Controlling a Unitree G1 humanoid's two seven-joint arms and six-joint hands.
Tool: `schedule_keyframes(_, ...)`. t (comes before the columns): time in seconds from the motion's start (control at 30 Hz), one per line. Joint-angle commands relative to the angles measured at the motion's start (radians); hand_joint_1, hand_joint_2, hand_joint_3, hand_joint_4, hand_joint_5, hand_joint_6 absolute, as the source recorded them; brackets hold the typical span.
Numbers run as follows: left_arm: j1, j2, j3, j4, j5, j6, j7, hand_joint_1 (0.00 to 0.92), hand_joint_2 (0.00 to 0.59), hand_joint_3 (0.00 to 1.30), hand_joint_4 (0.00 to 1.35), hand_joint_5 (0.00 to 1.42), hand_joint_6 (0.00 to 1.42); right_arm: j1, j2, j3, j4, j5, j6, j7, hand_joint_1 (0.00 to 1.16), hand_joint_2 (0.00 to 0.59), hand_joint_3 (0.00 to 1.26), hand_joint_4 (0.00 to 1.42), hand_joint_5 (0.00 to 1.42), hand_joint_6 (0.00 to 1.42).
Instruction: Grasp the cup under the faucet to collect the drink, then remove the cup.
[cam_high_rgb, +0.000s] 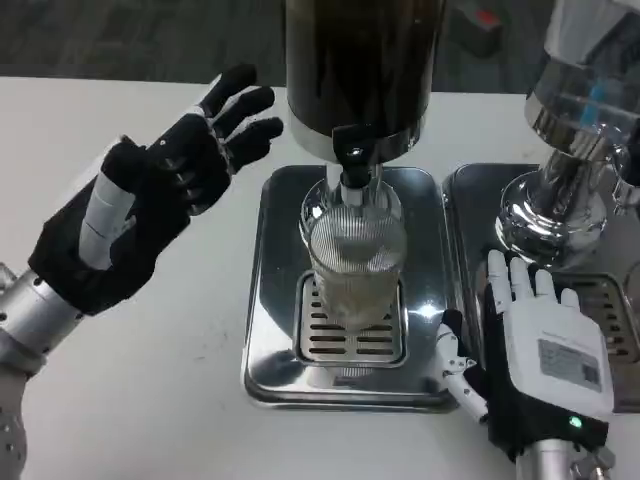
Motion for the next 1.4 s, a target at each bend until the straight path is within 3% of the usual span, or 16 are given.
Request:
schedule_keyframes(0.03,-0.034,-0.015,0.015,-0.01,0.037,0.036,-0.053,0.0,0.07,0.0,0.0,0.08,0.05,0.0,0.01,-0.005,0.009,0.012,-0.002,-0.018,0.0,0.477,0.0,0.0,0.0,0.0)
schedule_keyframes(0.4,-0.143,-0.093,-0.009,0.016,0.137,0.049,-0.067,0.0,0.069,0.0,0.0,0.09,0.05,0.0,0.024,-0.005,0.015,0.021,0.005,-0.022,0.01,0.486,0.0,0.0,0.0,0.0)
schedule_keyframes(0.83,-0.163,-0.15,-0.042,0.002,0.195,0.07,-0.101,0.0,0.068,0.01,0.0,0.1,0.05,0.008,0.053,-0.004,0.018,0.019,0.021,-0.038,0.04,0.49,0.0,0.0,0.0,0.0)
schedule_keyframes(1.1,-0.133,-0.148,-0.058,-0.075,0.24,0.019,-0.083,0.0,0.067,0.03,0.0,0.1,0.05,0.011,0.056,-0.006,0.015,0.022,0.024,-0.036,0.04,0.494,0.0,0.0,0.0,0.0)
schedule_keyframes(1.4,-0.113,-0.101,-0.07,-0.129,0.33,-0.085,-0.043,0.0,0.067,0.06,0.0,0.11,0.05,0.011,0.052,-0.009,0.015,0.028,0.02,-0.035,0.05,0.494,0.0,0.0,0.0,0.0)
